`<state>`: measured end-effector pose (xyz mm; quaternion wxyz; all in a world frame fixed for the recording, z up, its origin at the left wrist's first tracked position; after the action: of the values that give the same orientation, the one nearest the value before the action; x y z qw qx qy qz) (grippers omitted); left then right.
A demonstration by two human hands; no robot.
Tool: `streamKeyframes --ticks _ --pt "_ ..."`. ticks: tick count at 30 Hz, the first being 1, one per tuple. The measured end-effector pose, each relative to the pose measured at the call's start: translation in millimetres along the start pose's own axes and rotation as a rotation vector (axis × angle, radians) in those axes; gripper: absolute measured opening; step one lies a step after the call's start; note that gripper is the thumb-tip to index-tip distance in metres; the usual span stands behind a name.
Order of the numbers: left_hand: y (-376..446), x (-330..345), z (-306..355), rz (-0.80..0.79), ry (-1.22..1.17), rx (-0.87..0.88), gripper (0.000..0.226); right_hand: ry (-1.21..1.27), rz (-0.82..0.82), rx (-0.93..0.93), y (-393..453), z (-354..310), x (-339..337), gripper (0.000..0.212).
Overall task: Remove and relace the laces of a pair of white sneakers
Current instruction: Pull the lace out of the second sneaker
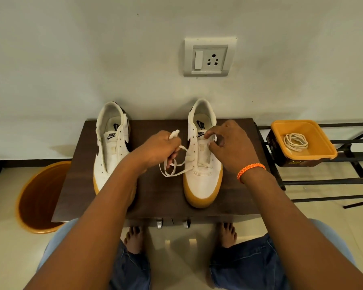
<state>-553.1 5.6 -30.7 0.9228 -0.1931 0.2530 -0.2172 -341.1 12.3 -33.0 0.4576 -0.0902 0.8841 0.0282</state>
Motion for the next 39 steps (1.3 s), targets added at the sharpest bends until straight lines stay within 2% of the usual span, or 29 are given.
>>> streamKeyframes --ticks 4,7,10,14,15,17,20,22,25,28,31,35,39 --pt "-3 -14 -18 -0.021 0.232 -0.148 0.031 -0.031 0.007 -0.147 -9 -27 11 0.019" --pt "-3 -18 -26 -0.061 0.318 -0.202 0.026 -0.355 -0.025 -0.265 -17 -50 31 0.021" --pt "-1 -17 -33 -0.087 0.367 -0.235 0.018 -0.638 -0.088 -0.247 -22 -57 52 0.021" --pt "5 -15 -37 -0.093 0.403 -0.239 0.019 -0.675 -0.047 -0.304 -22 -59 62 0.007" --pt "6 -15 -38 -0.092 0.410 -0.236 0.020 -0.631 -0.042 -0.302 -20 -57 62 0.008" --pt "7 -15 -40 -0.086 0.420 -0.238 0.023 -0.365 -0.067 -0.197 -13 -53 55 0.015" --pt "10 -13 -39 -0.080 0.455 -0.242 0.023 0.319 -0.142 0.016 -6 -48 29 0.023" --pt "11 -11 -38 -0.071 0.489 -0.236 0.019 0.800 -0.129 0.064 -6 -48 9 0.027" --pt "14 -7 -37 -0.058 0.525 -0.228 0.019 1.238 -0.094 -0.051 -7 -48 -21 0.030" --pt "15 -5 -34 -0.010 0.578 -0.219 0.022 1.571 -0.175 -0.188 -12 -51 -47 0.029" --pt "18 -6 -34 0.034 0.624 -0.215 0.025 1.717 -0.164 -0.205 -20 -46 -69 0.034" --pt "21 -9 -34 0.059 0.618 -0.232 0.041 1.699 -0.036 -0.257 -35 -35 -99 0.031" --pt "20 -10 -32 0.122 0.608 -0.212 0.048 1.660 0.083 -0.257 -46 -20 -111 0.017"
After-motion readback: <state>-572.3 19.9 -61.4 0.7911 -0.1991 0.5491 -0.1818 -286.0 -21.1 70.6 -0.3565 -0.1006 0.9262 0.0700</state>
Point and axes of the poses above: each hand's wrist, its own y-axis towards the middle knuckle, its own x-axis out of the palm, z = x × y, the point moved 4 cm from there along y, towards the middle knuckle, and after that the axes turned 6 degrees about -z, right-handed, at the moved point
